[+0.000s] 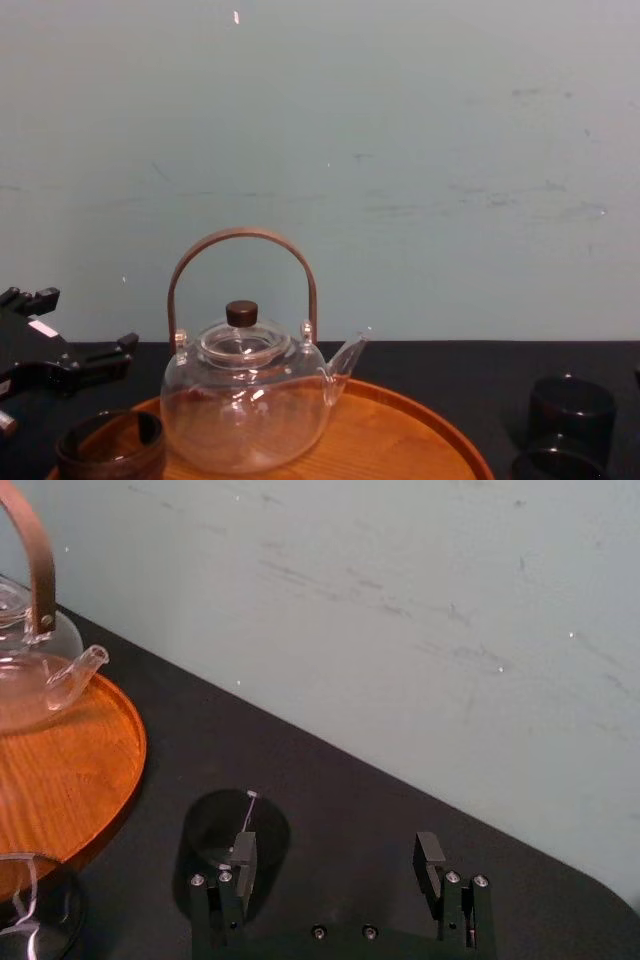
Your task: Pick up the glass from the table and place it on the tray.
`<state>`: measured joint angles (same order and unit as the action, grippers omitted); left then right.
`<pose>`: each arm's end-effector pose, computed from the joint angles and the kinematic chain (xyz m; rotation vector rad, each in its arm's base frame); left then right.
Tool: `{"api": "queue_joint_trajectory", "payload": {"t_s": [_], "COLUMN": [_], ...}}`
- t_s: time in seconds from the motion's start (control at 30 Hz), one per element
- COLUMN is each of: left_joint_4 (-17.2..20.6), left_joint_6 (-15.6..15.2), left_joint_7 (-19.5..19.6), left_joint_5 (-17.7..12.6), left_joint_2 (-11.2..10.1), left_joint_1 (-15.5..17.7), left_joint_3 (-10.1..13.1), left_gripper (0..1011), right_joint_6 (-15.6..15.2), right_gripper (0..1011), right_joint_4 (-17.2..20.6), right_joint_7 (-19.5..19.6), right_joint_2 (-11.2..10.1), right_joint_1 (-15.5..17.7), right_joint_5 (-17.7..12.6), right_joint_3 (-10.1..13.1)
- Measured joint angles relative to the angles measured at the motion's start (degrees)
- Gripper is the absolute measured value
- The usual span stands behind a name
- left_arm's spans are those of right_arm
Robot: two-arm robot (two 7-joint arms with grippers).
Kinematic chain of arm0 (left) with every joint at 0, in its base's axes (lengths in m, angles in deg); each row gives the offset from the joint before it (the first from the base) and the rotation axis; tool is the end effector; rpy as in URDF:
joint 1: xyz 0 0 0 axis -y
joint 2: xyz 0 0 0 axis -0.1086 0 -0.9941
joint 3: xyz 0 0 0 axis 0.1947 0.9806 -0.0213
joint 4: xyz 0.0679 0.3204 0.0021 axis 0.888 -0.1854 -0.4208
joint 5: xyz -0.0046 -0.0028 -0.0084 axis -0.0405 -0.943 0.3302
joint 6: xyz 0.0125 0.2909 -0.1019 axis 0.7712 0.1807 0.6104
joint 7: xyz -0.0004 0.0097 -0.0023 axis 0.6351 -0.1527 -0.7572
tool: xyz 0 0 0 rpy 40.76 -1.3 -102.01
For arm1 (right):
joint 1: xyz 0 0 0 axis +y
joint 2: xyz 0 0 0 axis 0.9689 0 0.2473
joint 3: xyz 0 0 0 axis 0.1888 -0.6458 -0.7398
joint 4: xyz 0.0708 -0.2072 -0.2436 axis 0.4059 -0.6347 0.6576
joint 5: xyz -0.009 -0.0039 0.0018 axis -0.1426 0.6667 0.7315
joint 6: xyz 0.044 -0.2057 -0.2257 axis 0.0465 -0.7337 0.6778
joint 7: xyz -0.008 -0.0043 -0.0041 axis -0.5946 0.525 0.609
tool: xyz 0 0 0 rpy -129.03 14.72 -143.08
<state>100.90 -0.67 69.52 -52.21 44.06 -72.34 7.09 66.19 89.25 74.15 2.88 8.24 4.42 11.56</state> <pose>0.3638 0.1040 -0.3324 0.3045 -0.2848 1.2479 0.3393 -0.1185 -0.3247 -0.3197 -0.2233 -1.1847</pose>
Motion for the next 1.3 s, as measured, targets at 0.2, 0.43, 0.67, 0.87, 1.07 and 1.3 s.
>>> {"api": "queue_joint_trajectory", "payload": {"t_s": [0.2,0.43,0.67,0.87,1.07,1.3], "left_joint_4": [0.00,0.00,0.00,0.00,0.00,0.00], "left_joint_6": [0.00,0.00,0.00,0.00,0.00,0.00], "left_joint_7": [0.00,0.00,0.00,0.00,0.00,0.00], "left_joint_5": [0.00,0.00,0.00,0.00,0.00,0.00], "left_joint_2": [0.00,0.00,0.00,0.00,0.00,0.00], "left_joint_1": [0.00,0.00,0.00,0.00,0.00,0.00], "left_joint_3": [0.00,0.00,0.00,0.00,0.00,0.00], "left_gripper": [1001,1001,1001,1002,1001,1001], "right_joint_6": [-1.42,-3.51,-6.46,-9.15,-11.34,-13.51], "right_gripper": [1002,1002,1002,1002,1002,1002], "right_joint_4": [2.91,6.13,9.39,11.47,12.93,14.17], "right_joint_7": [-1.36,-3.36,-6.20,-9.11,-12.48,-15.16], "right_joint_2": [-1.57,-3.80,-6.24,-8.01,-9.35,-10.00], "right_joint_1": [3.37,7.20,10.86,12.78,13.48,13.54], "right_joint_5": [-1.19,-2.24,-3.90,-4.62,-4.83,-4.08], "right_joint_3": [1.83,3.49,5.38,5.98,5.92,5.40]}}
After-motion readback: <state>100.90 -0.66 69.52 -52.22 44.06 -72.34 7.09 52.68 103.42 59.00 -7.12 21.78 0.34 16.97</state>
